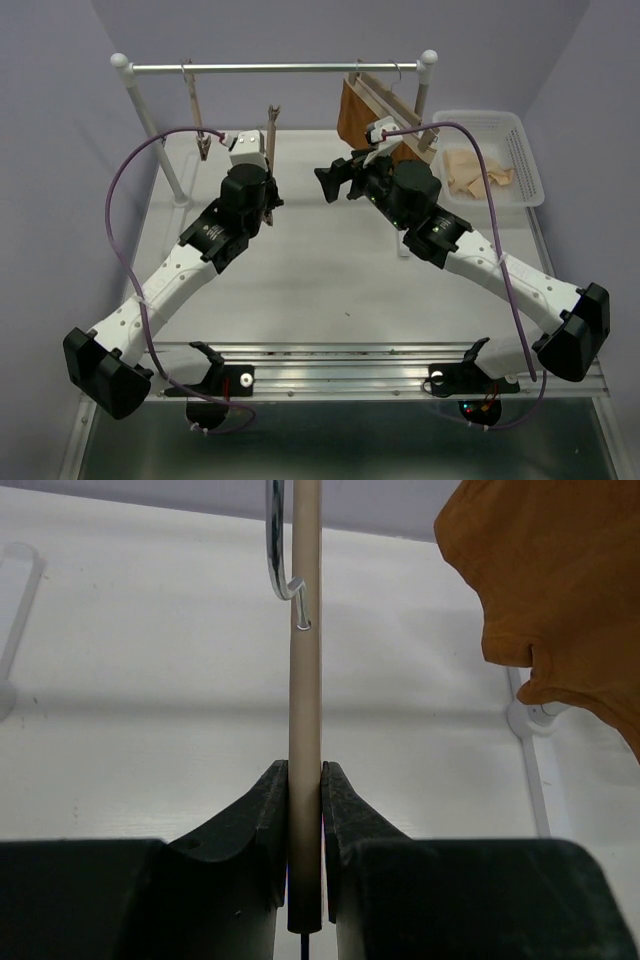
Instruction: Remove the underwear clipped to the hanger
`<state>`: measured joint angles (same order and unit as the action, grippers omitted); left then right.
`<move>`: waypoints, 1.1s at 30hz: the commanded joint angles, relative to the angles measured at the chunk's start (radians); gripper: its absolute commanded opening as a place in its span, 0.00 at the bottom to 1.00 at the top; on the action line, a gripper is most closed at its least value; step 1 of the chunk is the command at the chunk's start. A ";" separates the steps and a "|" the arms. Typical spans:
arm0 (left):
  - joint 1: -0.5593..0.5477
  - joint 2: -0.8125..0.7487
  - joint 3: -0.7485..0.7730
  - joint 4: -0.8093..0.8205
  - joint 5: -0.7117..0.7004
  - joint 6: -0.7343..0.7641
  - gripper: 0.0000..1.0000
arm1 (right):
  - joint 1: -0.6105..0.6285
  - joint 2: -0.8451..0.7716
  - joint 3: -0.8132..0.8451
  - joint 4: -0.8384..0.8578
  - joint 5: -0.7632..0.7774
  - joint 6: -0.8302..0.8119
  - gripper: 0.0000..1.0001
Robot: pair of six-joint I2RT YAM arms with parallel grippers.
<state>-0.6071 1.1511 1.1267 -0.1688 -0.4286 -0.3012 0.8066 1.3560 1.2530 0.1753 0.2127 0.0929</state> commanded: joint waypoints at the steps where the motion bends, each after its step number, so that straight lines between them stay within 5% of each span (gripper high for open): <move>1: 0.000 0.025 0.113 0.055 -0.036 0.036 0.00 | 0.005 -0.051 -0.013 0.026 0.063 -0.015 1.00; 16: 0.030 0.165 0.352 0.029 -0.094 0.097 0.00 | 0.005 -0.103 -0.061 0.026 0.140 -0.024 1.00; 33: 0.161 0.256 0.469 0.084 0.001 0.203 0.00 | 0.005 -0.055 -0.047 0.029 0.178 -0.073 1.00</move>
<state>-0.4664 1.4261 1.5379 -0.1665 -0.4549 -0.1516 0.8066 1.2865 1.1946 0.1642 0.3611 0.0433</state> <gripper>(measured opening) 0.251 0.998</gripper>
